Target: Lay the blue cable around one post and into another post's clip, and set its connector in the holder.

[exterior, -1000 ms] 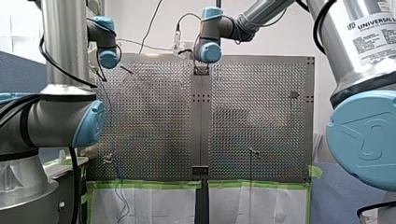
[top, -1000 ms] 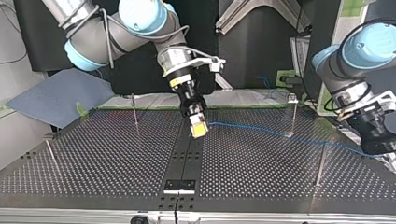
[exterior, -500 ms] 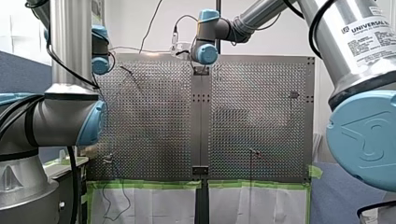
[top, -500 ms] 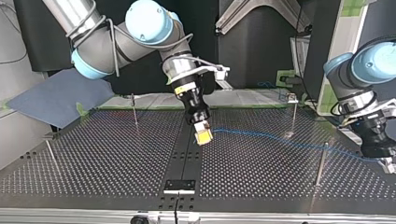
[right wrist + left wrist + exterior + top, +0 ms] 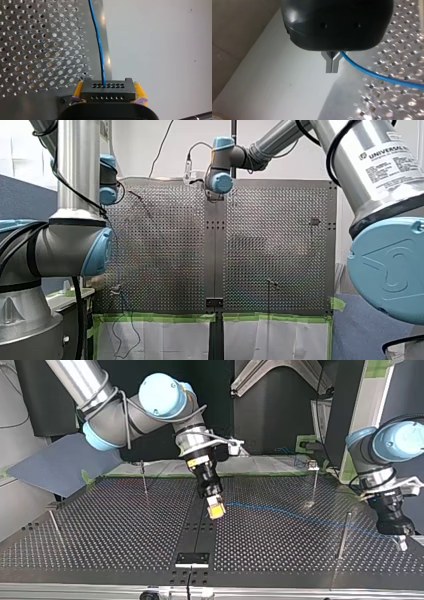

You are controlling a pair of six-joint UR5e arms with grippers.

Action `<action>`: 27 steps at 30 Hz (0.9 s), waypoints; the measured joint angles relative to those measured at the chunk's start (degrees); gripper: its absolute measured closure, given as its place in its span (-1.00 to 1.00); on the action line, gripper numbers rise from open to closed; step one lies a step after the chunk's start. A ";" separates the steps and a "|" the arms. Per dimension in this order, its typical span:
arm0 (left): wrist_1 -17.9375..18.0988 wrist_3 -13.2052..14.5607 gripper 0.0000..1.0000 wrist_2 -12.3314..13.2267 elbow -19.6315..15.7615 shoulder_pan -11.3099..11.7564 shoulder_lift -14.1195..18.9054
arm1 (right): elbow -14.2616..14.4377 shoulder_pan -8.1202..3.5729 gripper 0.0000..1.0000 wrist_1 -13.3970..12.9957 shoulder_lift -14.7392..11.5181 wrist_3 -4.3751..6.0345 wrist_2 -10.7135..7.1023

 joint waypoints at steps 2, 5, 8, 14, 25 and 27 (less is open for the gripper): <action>-0.02 0.10 0.97 0.57 0.37 0.07 -0.88 | -0.16 -0.14 1.00 0.08 0.46 -0.01 -0.01; -0.06 0.17 0.97 1.09 0.82 0.16 -2.02 | -0.28 -0.38 1.00 0.07 0.99 -0.03 -0.02; -0.07 0.19 0.97 1.21 1.01 0.34 -2.56 | -0.59 -0.74 1.00 0.18 1.57 -0.03 -0.01; -0.09 0.27 0.97 1.31 1.22 0.89 -3.82 | -1.46 -1.26 1.00 0.32 2.86 0.05 0.27; -0.60 1.64 0.97 1.46 1.27 0.75 -6.41 | -2.34 -2.54 1.00 0.70 4.99 0.31 2.49; -0.69 1.93 0.97 1.48 1.27 0.68 -6.61 | -2.34 -2.92 1.00 0.79 5.08 0.32 2.99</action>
